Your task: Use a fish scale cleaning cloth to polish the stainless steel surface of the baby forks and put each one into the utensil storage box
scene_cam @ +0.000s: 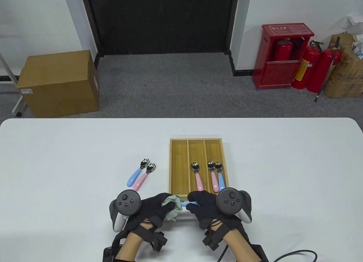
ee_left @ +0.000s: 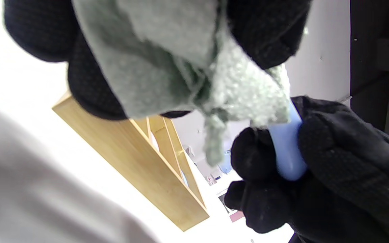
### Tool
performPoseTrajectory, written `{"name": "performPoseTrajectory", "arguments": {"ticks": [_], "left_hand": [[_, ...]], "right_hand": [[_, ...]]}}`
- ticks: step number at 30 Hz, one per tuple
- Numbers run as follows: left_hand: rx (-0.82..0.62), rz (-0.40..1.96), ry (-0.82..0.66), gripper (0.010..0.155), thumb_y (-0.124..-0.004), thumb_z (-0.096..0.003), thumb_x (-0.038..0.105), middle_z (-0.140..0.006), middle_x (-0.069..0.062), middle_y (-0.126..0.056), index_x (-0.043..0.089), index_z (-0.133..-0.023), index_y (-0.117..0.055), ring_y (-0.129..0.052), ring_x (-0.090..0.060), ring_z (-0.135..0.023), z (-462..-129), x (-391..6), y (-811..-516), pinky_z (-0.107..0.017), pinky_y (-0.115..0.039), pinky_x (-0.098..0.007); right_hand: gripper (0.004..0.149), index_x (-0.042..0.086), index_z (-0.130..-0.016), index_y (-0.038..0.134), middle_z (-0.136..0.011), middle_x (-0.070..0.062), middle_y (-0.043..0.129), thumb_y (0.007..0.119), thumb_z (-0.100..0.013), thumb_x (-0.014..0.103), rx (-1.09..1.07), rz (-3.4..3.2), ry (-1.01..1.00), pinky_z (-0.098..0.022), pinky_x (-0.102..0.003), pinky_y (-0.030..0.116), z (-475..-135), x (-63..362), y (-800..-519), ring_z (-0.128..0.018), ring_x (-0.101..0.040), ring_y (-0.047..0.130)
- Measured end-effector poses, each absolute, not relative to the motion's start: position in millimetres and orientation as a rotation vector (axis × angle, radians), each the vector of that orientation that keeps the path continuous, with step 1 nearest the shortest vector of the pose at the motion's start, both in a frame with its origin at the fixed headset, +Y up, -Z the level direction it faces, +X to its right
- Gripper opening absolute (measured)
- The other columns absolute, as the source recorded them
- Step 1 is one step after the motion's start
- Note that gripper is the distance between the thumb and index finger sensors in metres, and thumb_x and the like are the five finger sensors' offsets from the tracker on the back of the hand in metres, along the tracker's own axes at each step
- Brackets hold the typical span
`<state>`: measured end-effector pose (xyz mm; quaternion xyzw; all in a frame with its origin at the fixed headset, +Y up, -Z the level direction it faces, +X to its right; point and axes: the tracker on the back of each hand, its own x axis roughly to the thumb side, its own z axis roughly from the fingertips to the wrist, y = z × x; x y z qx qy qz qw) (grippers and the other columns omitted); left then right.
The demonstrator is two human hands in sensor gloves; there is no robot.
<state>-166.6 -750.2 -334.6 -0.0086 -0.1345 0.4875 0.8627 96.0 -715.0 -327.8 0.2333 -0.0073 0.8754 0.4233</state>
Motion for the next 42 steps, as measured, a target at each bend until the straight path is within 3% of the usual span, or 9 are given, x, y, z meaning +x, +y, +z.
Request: {"name": "performPoseTrajectory", "arguments": {"ticks": [15,30,42], "left_hand": [[0.075,0.996,-0.152,0.045,-0.085,-0.0443,0.042,-0.058,-0.005,-0.109,0.018,-0.081,-0.094,-0.112,-0.022,-0.04,-334.8,-182.9,-751.4,-0.041,-0.086,-0.049],[-0.131,1.051,-0.407,0.046,-0.088,-0.0462,0.034,-0.076,-0.011,-0.1,0.021,-0.09,-0.084,-0.106,-0.03,-0.056,-338.6,-167.2,-761.2,-0.05,-0.079,-0.055],[0.007,0.998,-0.206,0.045,-0.089,-0.0429,0.04,-0.062,-0.008,-0.108,0.019,-0.083,-0.092,-0.11,-0.024,-0.044,-338.1,-178.5,-756.0,-0.044,-0.084,-0.051]], "right_hand": [[0.046,0.007,-0.079,0.084,-0.062,-0.027,0.092,0.082,-0.042,0.034,0.591,2.161,0.037,-0.038,-0.059,0.077,-327.2,91.3,-717.4,-0.028,-0.031,0.096],[0.044,0.008,-0.078,0.085,-0.063,-0.026,0.092,0.082,-0.041,0.032,0.633,2.163,0.066,-0.039,-0.061,0.075,-327.0,90.3,-721.0,-0.03,-0.032,0.095],[0.049,0.007,-0.083,0.08,-0.068,-0.027,0.09,0.085,-0.039,0.03,0.638,2.207,0.234,-0.04,-0.061,0.075,-328.7,86.4,-731.2,-0.032,-0.032,0.096]]}}
